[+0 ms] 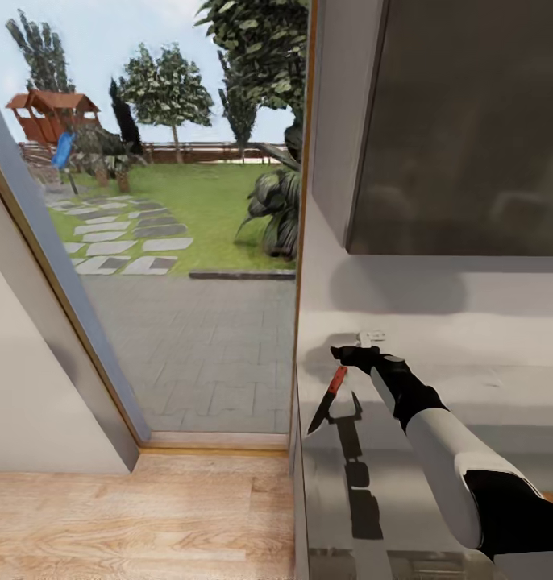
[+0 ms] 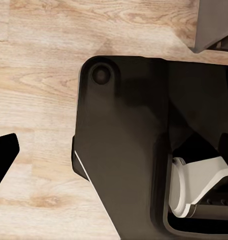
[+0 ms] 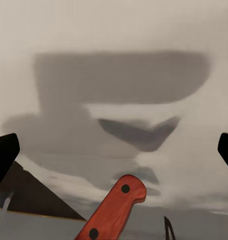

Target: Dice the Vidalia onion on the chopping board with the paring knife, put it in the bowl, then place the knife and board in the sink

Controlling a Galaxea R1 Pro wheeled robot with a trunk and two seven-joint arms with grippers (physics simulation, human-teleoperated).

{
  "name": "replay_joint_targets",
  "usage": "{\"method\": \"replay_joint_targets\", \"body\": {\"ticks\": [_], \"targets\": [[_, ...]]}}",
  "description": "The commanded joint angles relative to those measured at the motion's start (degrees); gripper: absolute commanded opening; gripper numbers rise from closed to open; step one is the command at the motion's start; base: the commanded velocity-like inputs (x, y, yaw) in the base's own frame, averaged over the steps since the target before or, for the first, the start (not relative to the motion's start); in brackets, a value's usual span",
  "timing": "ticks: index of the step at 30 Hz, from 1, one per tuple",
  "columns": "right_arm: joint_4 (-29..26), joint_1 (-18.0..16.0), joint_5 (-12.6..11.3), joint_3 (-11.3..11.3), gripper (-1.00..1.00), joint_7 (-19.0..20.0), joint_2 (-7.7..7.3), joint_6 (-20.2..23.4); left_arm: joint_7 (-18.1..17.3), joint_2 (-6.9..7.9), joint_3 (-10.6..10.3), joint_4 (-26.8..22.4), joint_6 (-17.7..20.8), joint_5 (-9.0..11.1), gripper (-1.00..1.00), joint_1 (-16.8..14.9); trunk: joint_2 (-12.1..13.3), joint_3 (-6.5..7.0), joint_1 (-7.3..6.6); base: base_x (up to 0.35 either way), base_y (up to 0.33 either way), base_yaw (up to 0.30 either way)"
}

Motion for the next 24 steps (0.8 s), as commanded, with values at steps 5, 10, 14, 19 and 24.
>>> {"method": "replay_joint_targets", "body": {"ticks": [5,10,14,19,24], "targets": [[-0.10,-0.04,0.25,-0.32,1.00,0.33,0.12,0.32,-0.02,-0.02,0.01,-0.10,-0.05,0.28,1.00,0.03,-0.12,-0.56,0.03,0.000,0.000,0.000],[-0.10,-0.04,0.26,-0.32,1.00,0.33,0.14,0.32,-0.02,-0.02,0.01,-0.10,-0.05,0.28,1.00,0.04,-0.12,-1.02,0.03,0.000,0.000,0.000],[-0.10,-0.04,0.26,-0.32,1.00,0.33,0.13,0.32,-0.02,-0.02,0.01,-0.10,-0.05,0.28,1.00,0.03,-0.12,-1.38,0.03,0.000,0.000,0.000],[-0.10,-0.04,0.24,-0.32,1.00,0.33,0.16,0.32,-0.02,-0.02,0.01,-0.10,-0.05,0.28,1.00,0.03,-0.12,-1.84,0.03,0.001,0.000,0.000],[-0.10,-0.04,0.25,-0.32,1.00,0.33,0.14,0.32,-0.02,-0.02,0.01,-0.10,-0.05,0.28,1.00,0.03,-0.12,-2.30,0.03,0.068,0.000,0.000]]}}
